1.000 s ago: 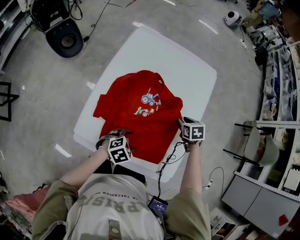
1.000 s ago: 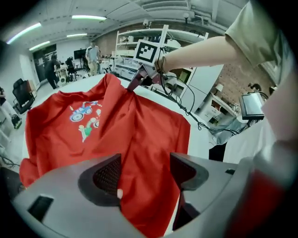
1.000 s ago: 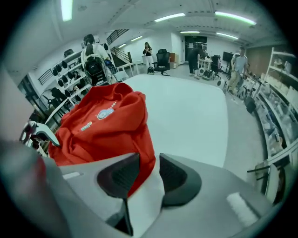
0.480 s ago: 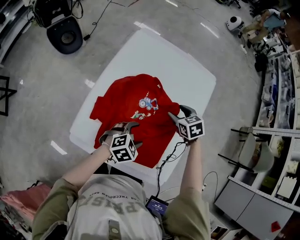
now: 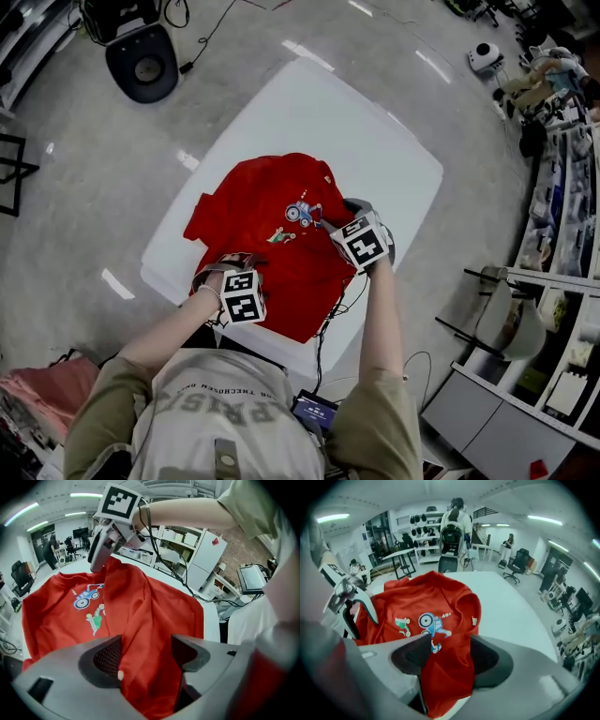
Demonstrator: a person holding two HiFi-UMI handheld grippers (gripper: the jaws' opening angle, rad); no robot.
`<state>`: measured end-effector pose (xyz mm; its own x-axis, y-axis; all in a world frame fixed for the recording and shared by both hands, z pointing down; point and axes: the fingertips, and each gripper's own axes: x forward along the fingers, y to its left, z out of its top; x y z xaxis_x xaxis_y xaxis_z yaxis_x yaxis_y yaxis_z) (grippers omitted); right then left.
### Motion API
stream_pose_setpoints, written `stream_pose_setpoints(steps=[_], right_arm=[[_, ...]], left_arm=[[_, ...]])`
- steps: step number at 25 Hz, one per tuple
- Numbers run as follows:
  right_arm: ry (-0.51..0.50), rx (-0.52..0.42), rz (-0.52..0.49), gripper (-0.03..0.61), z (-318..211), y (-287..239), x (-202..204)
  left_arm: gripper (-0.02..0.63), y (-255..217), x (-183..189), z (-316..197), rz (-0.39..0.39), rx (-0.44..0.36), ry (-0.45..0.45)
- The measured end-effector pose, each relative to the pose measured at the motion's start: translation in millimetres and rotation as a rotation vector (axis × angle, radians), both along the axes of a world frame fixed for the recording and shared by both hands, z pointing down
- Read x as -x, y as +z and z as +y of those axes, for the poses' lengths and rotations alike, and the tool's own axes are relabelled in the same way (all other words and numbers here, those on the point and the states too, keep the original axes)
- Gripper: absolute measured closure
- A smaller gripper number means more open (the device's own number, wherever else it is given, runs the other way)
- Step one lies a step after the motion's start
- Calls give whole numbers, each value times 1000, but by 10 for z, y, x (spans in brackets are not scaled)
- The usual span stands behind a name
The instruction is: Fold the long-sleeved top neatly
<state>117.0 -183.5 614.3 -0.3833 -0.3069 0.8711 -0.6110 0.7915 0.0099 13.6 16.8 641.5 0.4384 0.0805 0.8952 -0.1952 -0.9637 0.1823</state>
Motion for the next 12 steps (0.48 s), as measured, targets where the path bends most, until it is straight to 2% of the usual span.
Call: stream_pose_setpoints(steps=[3, 4, 8, 12], right_arm=[[-45, 74, 95, 321, 42, 203, -54], [-34, 74, 101, 344, 10, 218, -99], [114, 45, 37, 529, -263, 99, -360], [192, 6, 34, 538, -590, -22, -661]], left_arm=[[287, -24, 4, 48, 10, 18, -14], [287, -38, 3, 52, 14, 18, -18], [287, -32, -4, 39, 28, 15, -34], [287, -26, -6, 27, 41, 20, -49]])
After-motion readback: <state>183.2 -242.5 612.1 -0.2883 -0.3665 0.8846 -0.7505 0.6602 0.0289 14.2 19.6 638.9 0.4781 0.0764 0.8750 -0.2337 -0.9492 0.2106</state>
